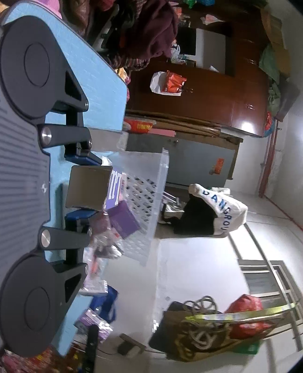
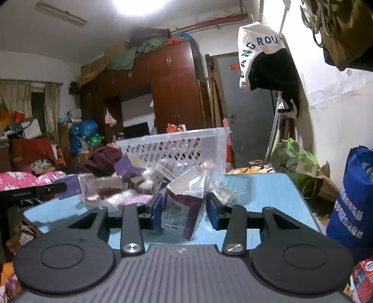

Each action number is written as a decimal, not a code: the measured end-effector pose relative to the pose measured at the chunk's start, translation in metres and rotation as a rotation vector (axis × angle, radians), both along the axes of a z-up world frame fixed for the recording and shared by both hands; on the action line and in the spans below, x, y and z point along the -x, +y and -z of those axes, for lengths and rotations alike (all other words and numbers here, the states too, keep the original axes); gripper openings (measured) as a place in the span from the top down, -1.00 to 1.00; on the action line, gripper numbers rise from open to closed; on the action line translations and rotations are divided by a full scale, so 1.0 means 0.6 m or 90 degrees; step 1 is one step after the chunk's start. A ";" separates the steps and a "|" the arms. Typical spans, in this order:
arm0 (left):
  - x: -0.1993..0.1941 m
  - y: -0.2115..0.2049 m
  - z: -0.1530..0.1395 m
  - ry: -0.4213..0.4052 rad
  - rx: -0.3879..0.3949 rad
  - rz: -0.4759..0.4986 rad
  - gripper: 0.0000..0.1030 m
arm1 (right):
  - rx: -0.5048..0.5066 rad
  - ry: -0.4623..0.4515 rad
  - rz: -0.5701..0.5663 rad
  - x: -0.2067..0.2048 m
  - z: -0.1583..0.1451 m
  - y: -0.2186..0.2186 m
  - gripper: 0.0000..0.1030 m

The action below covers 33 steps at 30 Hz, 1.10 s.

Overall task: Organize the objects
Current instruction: 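Lift both held boxes over the white basket and open both tools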

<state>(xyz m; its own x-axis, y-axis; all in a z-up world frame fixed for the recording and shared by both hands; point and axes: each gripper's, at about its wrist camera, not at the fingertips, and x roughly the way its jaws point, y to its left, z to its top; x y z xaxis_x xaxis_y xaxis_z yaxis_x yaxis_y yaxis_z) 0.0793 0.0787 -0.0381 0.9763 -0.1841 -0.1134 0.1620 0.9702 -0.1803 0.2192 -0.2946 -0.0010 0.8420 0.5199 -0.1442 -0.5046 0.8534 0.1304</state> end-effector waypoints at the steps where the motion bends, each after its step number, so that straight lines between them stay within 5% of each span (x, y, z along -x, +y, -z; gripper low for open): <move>1: -0.001 0.000 -0.007 -0.006 0.005 0.003 0.19 | -0.005 -0.005 -0.005 -0.002 -0.008 0.001 0.14; 8: -0.110 -0.008 -0.148 -0.048 0.062 0.039 0.19 | -0.020 -0.086 -0.025 -0.117 -0.151 0.072 0.14; 11: -0.207 -0.020 -0.197 0.009 0.085 0.050 0.19 | 0.002 -0.021 -0.020 -0.222 -0.189 0.120 0.14; 14: -0.289 -0.037 -0.204 0.077 0.081 0.034 0.19 | 0.017 0.064 -0.035 -0.297 -0.182 0.154 0.14; 22: -0.357 -0.043 -0.178 0.130 0.073 0.014 0.13 | 0.046 0.047 -0.038 -0.306 -0.173 0.181 0.14; 25: -0.364 -0.046 -0.181 0.141 0.063 0.021 -0.32 | 0.054 0.043 -0.024 -0.313 -0.186 0.181 0.14; 26: -0.367 -0.050 -0.183 0.147 0.054 0.020 -0.60 | 0.058 0.044 -0.017 -0.317 -0.188 0.184 0.08; 27: -0.365 -0.053 -0.185 0.144 0.043 0.008 -0.62 | 0.055 0.050 -0.016 -0.319 -0.189 0.186 -0.01; 29: -0.354 -0.056 -0.190 0.133 0.021 -0.013 -0.62 | 0.052 0.070 -0.026 -0.317 -0.188 0.184 -0.58; 31: -0.325 -0.049 -0.194 0.111 0.024 -0.010 -0.62 | 0.044 0.044 -0.009 -0.294 -0.186 0.170 -0.66; 33: -0.276 -0.037 -0.186 0.083 0.040 0.011 -0.63 | 0.024 0.036 -0.005 -0.248 -0.172 0.143 -0.99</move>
